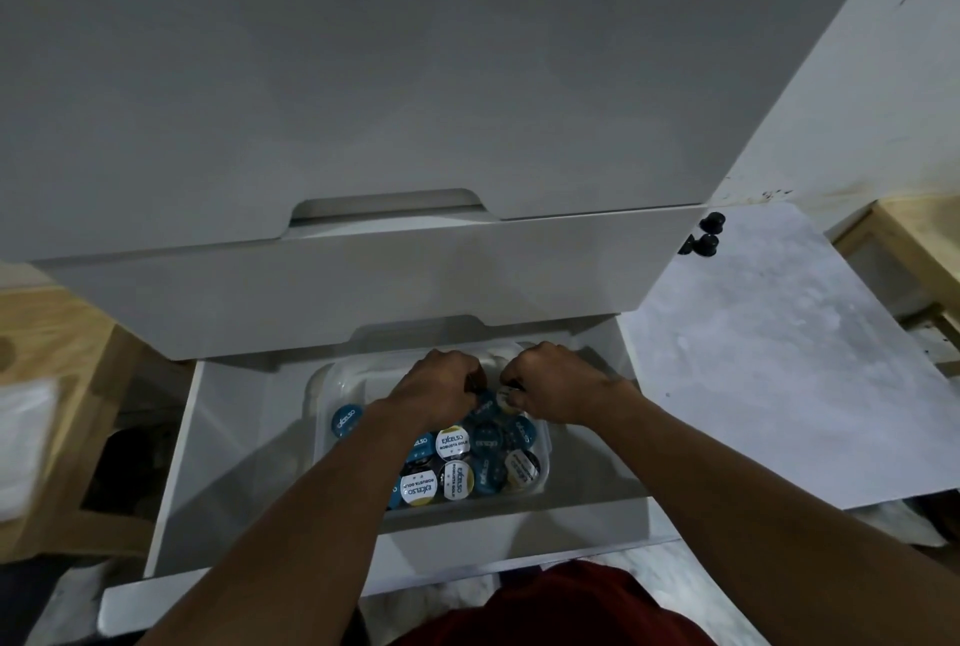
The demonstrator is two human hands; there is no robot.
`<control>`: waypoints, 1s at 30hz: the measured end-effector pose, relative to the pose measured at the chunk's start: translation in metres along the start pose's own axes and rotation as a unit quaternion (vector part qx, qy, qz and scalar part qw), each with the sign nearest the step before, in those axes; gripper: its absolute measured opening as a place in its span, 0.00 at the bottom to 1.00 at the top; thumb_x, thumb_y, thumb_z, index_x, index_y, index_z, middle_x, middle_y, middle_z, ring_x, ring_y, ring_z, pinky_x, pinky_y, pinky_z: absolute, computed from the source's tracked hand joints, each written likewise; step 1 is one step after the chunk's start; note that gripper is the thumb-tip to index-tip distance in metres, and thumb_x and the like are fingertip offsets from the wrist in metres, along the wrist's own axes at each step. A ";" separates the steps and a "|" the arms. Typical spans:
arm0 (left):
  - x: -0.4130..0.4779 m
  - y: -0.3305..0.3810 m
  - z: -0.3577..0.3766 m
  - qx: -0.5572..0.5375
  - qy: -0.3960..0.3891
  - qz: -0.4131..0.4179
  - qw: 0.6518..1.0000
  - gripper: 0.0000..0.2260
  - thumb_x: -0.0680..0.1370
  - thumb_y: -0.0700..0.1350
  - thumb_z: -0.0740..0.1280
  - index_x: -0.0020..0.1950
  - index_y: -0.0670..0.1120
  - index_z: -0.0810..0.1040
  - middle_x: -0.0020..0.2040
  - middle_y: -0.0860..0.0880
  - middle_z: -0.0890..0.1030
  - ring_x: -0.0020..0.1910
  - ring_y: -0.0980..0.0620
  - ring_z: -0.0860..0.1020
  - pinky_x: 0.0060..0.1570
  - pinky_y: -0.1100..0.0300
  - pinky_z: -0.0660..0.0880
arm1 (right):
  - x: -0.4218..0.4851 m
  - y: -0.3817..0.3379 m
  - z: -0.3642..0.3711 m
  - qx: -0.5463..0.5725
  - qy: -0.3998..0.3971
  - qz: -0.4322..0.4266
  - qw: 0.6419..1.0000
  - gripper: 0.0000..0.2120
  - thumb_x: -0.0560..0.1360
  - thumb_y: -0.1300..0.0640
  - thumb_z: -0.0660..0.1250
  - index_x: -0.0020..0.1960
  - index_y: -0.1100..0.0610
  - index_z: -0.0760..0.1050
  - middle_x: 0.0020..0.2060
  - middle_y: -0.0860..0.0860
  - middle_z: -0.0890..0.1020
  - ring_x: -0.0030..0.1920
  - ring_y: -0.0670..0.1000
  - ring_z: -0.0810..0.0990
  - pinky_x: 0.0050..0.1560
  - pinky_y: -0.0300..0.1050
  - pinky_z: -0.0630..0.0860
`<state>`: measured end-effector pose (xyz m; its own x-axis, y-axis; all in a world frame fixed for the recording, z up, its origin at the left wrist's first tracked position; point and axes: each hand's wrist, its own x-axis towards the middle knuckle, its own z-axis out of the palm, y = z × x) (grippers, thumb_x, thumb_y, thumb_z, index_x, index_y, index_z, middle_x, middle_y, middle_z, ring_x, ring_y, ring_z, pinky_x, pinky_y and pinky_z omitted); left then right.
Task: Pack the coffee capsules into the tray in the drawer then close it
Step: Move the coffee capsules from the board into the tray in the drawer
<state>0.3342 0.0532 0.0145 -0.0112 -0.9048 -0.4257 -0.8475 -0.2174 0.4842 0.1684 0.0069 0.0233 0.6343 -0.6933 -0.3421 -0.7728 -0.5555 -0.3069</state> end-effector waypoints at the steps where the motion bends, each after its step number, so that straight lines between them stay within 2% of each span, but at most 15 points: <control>1: -0.001 0.001 0.000 -0.001 0.002 -0.002 1.000 0.10 0.73 0.42 0.70 0.53 0.52 0.80 0.54 0.47 0.80 0.49 0.47 0.79 0.52 0.55 0.77 | 0.000 0.001 0.001 0.001 0.001 -0.003 1.000 0.07 0.73 0.54 0.66 0.47 0.55 0.80 0.44 0.57 0.82 0.45 0.58 0.79 0.46 0.50 0.78; 4: -0.002 0.002 0.001 -0.004 0.005 -0.010 1.000 0.12 0.73 0.42 0.70 0.56 0.52 0.79 0.56 0.47 0.80 0.51 0.47 0.78 0.53 0.55 0.77 | 0.002 0.003 0.001 0.006 0.005 -0.009 1.000 0.08 0.73 0.54 0.66 0.47 0.56 0.80 0.45 0.57 0.82 0.46 0.58 0.79 0.47 0.50 0.78; 7: -0.005 0.004 0.002 -0.007 0.023 -0.022 0.999 0.15 0.74 0.43 0.69 0.60 0.51 0.78 0.59 0.46 0.79 0.54 0.47 0.78 0.56 0.54 0.76 | 0.002 0.005 -0.001 0.007 0.019 -0.023 1.000 0.10 0.73 0.54 0.67 0.51 0.57 0.79 0.48 0.57 0.82 0.49 0.58 0.79 0.50 0.50 0.77; 12: -0.016 0.007 0.003 0.034 0.125 -0.024 0.991 0.14 0.76 0.45 0.67 0.61 0.49 0.77 0.57 0.45 0.80 0.53 0.45 0.78 0.54 0.54 0.76 | -0.001 0.008 -0.009 0.011 0.078 -0.033 0.996 0.11 0.75 0.55 0.64 0.55 0.56 0.78 0.52 0.59 0.82 0.49 0.60 0.80 0.50 0.51 0.78; 15: -0.030 0.013 0.004 0.081 0.191 -0.006 0.978 0.14 0.76 0.46 0.66 0.62 0.47 0.76 0.58 0.45 0.79 0.55 0.44 0.77 0.52 0.54 0.74 | -0.012 0.001 -0.011 0.014 0.111 -0.009 0.994 0.13 0.76 0.54 0.64 0.59 0.57 0.77 0.56 0.59 0.80 0.54 0.59 0.80 0.54 0.52 0.78; 18: -0.044 0.023 0.000 0.133 0.232 0.029 0.963 0.15 0.78 0.47 0.63 0.63 0.44 0.74 0.59 0.43 0.77 0.57 0.43 0.76 0.53 0.52 0.73 | -0.033 -0.008 -0.013 0.019 0.141 0.022 0.990 0.18 0.77 0.53 0.62 0.65 0.59 0.72 0.63 0.57 0.76 0.61 0.58 0.76 0.60 0.51 0.72; 23: -0.071 0.048 -0.008 0.214 0.298 0.092 0.926 0.15 0.80 0.47 0.57 0.63 0.42 0.72 0.60 0.43 0.77 0.58 0.43 0.75 0.54 0.51 0.73 | -0.079 -0.016 -0.016 -0.018 0.228 0.068 0.971 0.15 0.77 0.55 0.59 0.60 0.62 0.73 0.59 0.60 0.77 0.56 0.61 0.77 0.57 0.51 0.73; 26: -0.085 0.069 -0.006 0.224 0.317 0.120 0.914 0.13 0.80 0.45 0.58 0.59 0.41 0.74 0.55 0.43 0.79 0.55 0.43 0.76 0.51 0.52 0.73 | -0.113 -0.018 -0.018 -0.031 0.270 0.106 0.956 0.16 0.79 0.55 0.58 0.62 0.63 0.73 0.59 0.60 0.78 0.56 0.59 0.75 0.57 0.49 0.71; 30: -0.095 0.100 -0.001 0.253 0.325 0.191 0.891 0.08 0.75 0.44 0.65 0.48 0.42 0.79 0.43 0.43 0.82 0.42 0.44 0.80 0.42 0.54 0.76 | -0.149 -0.005 -0.023 -0.058 0.321 0.156 0.932 0.15 0.79 0.55 0.59 0.58 0.65 0.74 0.54 0.61 0.79 0.54 0.62 0.75 0.54 0.51 0.71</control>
<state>0.2510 0.1171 0.1046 -0.1795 -0.9344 0.3078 -0.9804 0.1958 0.0225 0.0776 0.1021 0.0962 0.2635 -0.9404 0.2148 -0.9379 -0.3018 -0.1710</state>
